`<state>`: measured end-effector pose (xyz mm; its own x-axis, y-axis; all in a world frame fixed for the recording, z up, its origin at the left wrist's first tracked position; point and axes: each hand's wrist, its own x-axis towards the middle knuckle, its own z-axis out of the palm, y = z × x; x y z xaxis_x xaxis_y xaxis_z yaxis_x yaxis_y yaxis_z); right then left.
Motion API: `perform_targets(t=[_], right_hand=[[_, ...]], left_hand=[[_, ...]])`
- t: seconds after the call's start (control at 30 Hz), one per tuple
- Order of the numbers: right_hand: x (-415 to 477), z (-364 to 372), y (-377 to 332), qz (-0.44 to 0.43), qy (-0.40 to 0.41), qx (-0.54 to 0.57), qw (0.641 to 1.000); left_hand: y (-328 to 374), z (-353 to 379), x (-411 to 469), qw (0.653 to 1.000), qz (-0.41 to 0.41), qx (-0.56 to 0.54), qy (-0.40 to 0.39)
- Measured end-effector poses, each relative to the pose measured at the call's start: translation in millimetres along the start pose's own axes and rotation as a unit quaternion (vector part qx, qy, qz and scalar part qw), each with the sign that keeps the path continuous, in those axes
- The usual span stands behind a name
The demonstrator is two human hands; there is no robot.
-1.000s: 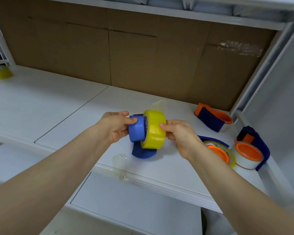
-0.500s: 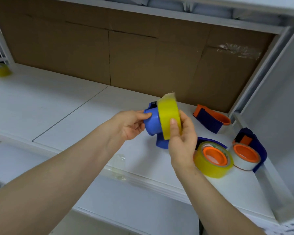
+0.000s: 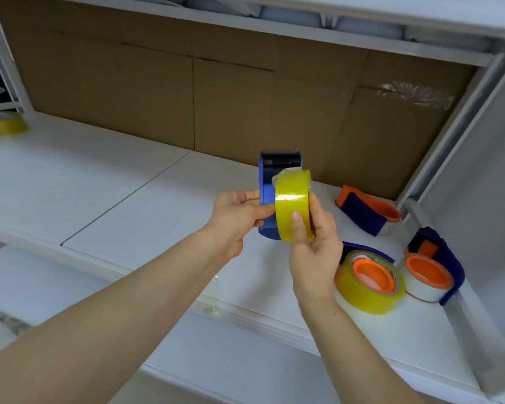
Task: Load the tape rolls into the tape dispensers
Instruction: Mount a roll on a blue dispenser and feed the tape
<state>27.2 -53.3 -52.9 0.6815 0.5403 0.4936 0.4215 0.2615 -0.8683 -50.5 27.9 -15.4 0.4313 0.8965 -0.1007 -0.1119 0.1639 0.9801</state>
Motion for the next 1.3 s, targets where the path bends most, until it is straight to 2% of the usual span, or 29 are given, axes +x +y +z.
perform_targets(t=[0.1,0.2,0.27,0.33,0.4,0.47,0.53,0.6,0.67,0.73,0.8,0.9,0.97,1.07,1.17,1.23,1.3], right_hand=[[-1.7,-1.8,-5.6,0.040,0.056,0.055,0.996],[15.2,-16.0,-9.3,0.186,0.086,0.211,0.956],[29.1,-31.2,-17.1,0.244,0.085,0.221,0.940],[44.7,-46.6,-19.8,0.241,0.080,0.188,0.949],[63.3,-52.8,-14.7,0.256,0.012,0.163,0.953],[73.6,-49.6,-9.8,0.355,-0.110,0.187,0.909],[78.4,-39.6,-4.9,0.409,-0.194,0.229,0.862],[77.7,-29.8,-3.4,0.424,-0.227,0.252,0.840],[74.6,-23.0,-1.8,0.436,-0.220,0.276,0.828],[72.4,-14.6,4.9,0.445,-0.175,0.293,0.828],[67.3,-3.3,10.3,0.427,-0.063,0.271,0.860],[56.8,13.5,5.5,0.346,0.131,0.148,0.917],[52.9,24.4,-1.1,0.299,0.168,0.117,0.932],[52.4,31.2,-3.0,0.294,0.149,0.114,0.937],[46.2,37.5,3.6,0.314,0.031,0.104,0.943],[37.1,40.5,7.0,0.330,-0.066,0.119,0.934],[31.7,38.4,12.3,0.315,-0.128,0.084,0.936]], left_hand=[[-4.4,-6.7,0.9,0.999,0.024,0.020,0.035],[-0.9,-17.3,3.8,0.998,0.031,0.031,0.034],[2.4,-26.1,4.1,0.998,0.035,0.042,0.024],[2.1,-33.4,4.2,0.998,0.039,0.052,0.017],[-2.0,-37.4,6.3,0.998,0.040,0.052,0.008],[-5.9,-36.4,6.3,0.998,0.041,0.045,-0.009],[-7.5,-33.3,3.4,0.997,0.045,0.043,-0.037],[-8.6,-30.3,-2.0,0.996,0.049,0.045,-0.055],[-10.0,-27.5,-6.9,0.998,0.040,0.021,-0.048],[-10.4,-25.0,-9.1,0.999,0.017,-0.040,-0.023],[-9.7,-20.6,-9.1,0.994,-0.018,-0.101,0.027],[-8.6,-5.7,-10.2,0.984,-0.051,-0.126,0.112],[-10.9,7.6,-13.8,0.981,-0.045,-0.115,0.149],[-20.0,17.5,-16.9,0.975,-0.017,-0.102,0.194],[-26.1,15.6,-11.5,0.969,0.004,-0.102,0.224],[-29.7,12.7,-7.6,0.969,0.005,-0.098,0.227],[-34.9,8.8,-6.8,0.971,0.008,-0.088,0.220]])
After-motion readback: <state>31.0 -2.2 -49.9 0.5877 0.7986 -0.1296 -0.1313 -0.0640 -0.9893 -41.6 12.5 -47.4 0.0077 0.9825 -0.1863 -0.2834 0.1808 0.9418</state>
